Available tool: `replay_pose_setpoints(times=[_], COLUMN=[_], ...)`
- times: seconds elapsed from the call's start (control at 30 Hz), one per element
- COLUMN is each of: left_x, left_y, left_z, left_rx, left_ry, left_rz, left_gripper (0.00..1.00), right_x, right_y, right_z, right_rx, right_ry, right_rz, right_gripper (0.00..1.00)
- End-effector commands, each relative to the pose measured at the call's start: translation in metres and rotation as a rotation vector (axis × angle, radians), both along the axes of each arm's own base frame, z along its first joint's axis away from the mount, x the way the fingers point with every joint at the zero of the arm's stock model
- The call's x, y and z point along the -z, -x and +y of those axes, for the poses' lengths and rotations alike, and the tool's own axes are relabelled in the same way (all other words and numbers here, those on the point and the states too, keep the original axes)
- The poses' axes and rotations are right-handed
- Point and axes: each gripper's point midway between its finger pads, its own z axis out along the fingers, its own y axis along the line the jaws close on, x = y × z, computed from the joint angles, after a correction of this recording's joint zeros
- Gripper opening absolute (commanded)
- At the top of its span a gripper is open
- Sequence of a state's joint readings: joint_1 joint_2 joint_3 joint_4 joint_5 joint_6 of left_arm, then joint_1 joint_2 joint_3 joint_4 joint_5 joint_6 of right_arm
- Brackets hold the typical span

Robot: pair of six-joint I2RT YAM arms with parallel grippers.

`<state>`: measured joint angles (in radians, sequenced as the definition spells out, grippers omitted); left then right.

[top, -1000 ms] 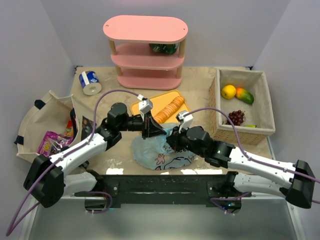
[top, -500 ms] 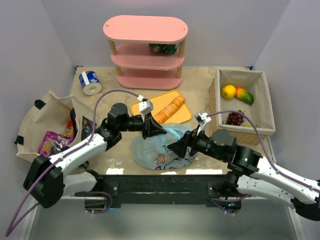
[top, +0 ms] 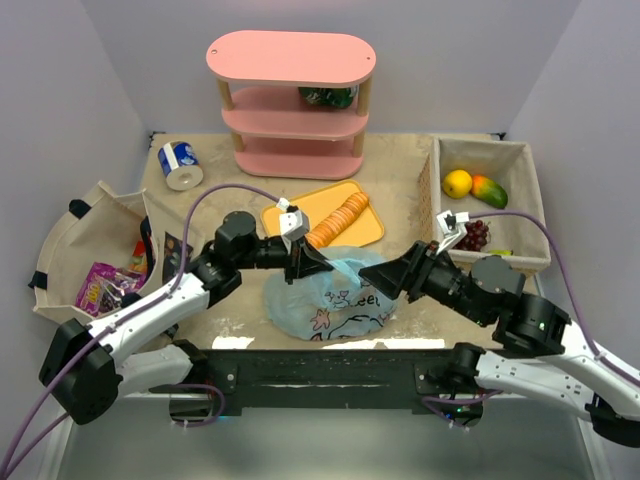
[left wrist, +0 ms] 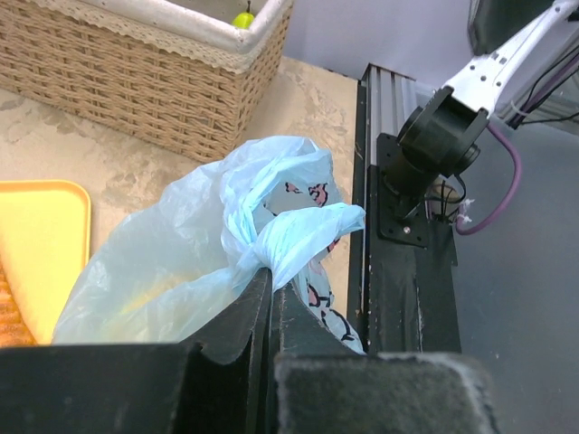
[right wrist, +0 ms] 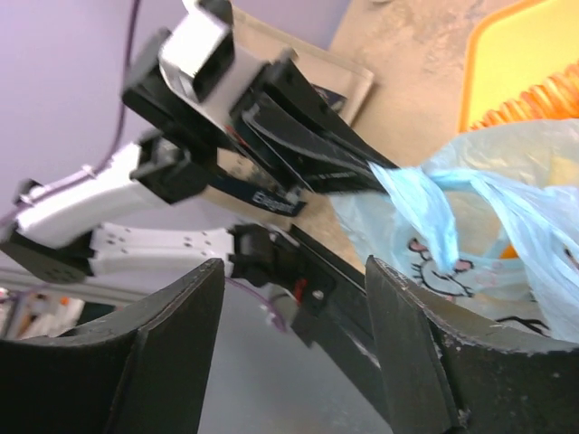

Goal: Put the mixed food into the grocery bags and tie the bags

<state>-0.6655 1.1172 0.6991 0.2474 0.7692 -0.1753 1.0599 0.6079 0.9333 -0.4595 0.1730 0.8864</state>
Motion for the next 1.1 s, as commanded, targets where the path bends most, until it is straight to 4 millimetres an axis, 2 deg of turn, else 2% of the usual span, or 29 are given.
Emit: replay_pose_setpoints(times=[0.0, 0.07, 0.13, 0.27, 0.63, 1.07], left_x=[-0.021, -0.02, -0.018, -0.016, -0.02, -0.018], left_y=[-0.003, -0.002, -0.002, -0.001, 0.004, 0.015], left_z=[-0.003, -0.002, -0.003, -0.005, -0.006, -0.011], left_rx=[-0.019, -0.021, -0.029, -0.03, -0.023, 0.017], left_ry=[0.004, -0.005, -0.019, -0.036, -0.034, -0.034], left_rz=[-0.125, -0.139, -0.143, -0.165, -0.184, -0.185], left_gripper=[0.0, 0.0, 0.0, 0.0, 0.0, 0.0], right_x=[-0.003, 0.011, 0.016, 0.034, 0.068, 0.089], right_y=[-0.014, -0.019, -0.023, -0.027, -0.039, -0.049], right_z=[0.017, 0.029, 0.04, 0.053, 0.042, 0.046], right_rx=[0.063, 0.066, 0.065, 0.071, 0.193, 0.242], right_ry=[-0.086, -0.075, -0.093, -0.119, -0.111, -0.087], right_rz=[0.103, 0.146, 0.168, 0.245, 0.31, 0.326], right_gripper=[0.66, 0.66, 0.66, 0.66, 0.63, 0.62])
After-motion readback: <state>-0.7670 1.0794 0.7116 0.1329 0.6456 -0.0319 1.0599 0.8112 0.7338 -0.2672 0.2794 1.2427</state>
